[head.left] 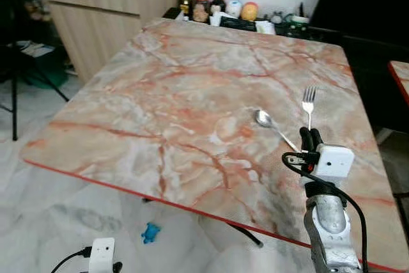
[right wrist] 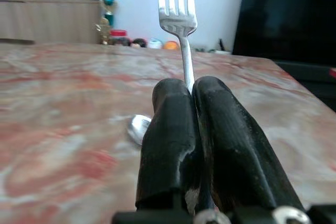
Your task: Setting the table
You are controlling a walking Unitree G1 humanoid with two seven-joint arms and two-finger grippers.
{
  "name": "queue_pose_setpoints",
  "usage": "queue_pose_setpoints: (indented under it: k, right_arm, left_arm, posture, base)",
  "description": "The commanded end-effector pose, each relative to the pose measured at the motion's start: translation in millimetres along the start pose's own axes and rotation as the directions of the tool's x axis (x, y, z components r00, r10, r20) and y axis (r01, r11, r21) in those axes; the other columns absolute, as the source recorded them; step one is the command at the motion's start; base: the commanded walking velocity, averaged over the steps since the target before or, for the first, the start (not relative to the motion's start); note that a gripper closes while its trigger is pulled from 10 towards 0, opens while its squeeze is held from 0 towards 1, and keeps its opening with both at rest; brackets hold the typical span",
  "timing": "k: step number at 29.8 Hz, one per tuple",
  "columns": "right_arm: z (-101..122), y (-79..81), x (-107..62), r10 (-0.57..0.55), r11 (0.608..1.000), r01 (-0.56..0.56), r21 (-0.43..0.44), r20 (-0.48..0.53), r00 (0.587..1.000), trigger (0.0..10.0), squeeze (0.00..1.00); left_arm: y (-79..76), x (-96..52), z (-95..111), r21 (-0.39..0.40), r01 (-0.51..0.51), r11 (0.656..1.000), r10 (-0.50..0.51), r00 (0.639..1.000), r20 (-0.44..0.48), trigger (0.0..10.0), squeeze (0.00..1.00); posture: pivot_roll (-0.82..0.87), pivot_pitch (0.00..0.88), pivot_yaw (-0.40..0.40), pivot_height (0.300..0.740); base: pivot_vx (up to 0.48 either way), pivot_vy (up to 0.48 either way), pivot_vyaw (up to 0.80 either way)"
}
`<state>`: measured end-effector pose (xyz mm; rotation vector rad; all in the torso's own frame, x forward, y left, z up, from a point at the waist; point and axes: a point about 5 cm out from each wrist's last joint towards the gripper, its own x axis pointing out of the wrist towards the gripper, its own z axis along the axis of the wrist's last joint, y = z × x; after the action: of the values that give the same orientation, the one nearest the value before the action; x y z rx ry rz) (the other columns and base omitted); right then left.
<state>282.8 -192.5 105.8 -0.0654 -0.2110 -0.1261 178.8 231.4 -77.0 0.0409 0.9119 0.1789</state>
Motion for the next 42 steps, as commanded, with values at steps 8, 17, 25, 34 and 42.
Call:
queue_pose_setpoints:
  k: [8,17,25,34,42]
  right_arm:
    - [10.7,0.5,6.3,0.0,1.0,-0.001,0.011,0.046,0.999,10.0,0.0]
    - [18.7,0.6,10.8,0.008,1.0,-0.009,0.009,0.087,0.996,10.0,0.0]
    - [23.9,1.6,14.0,0.011,1.0,-0.011,0.001,0.111,0.994,10.0,0.0]
    - [26.2,1.2,16.0,0.016,1.0,-0.015,-0.007,0.115,0.993,10.0,0.0]
    - [28.0,-0.1,17.6,0.005,1.0,-0.003,-0.01,0.123,0.992,10.0,0.0]
  left_arm:
    - [-0.3,-0.4,-0.1,0.0,-0.002,1.0,0.002,1.0,0.014,10.0,0.0]
    - [-2.0,0.3,3.1,-0.005,0.001,1.0,-0.001,1.0,0.025,10.0,0.0]
    - [-3.8,0.6,4.4,-0.009,0.005,1.0,-0.005,1.0,0.03,10.0,0.0]
    - [-5.3,0.7,4.5,-0.007,0.006,1.0,-0.006,0.999,0.032,10.0,0.0]
    - [-7.1,0.8,4.9,-0.014,0.011,1.0,-0.011,0.999,0.035,10.0,0.0]
  posture:
    - [0.1,0.0,-0.061,0.74]
    - [0.09,0.0,-0.058,0.74]
    - [0.09,0.0,-0.058,0.74]
    - [0.09,0.0,-0.057,0.74]
    - [0.08,0.0,-0.054,0.74]
  base:
    - [0.0,-0.249,0.0]
    - [0.0,-0.055,-0.57]
    - [0.0,0.0,0.0]
    - [0.0,-0.108,0.0]
    - [0.0,-0.349,-0.46]
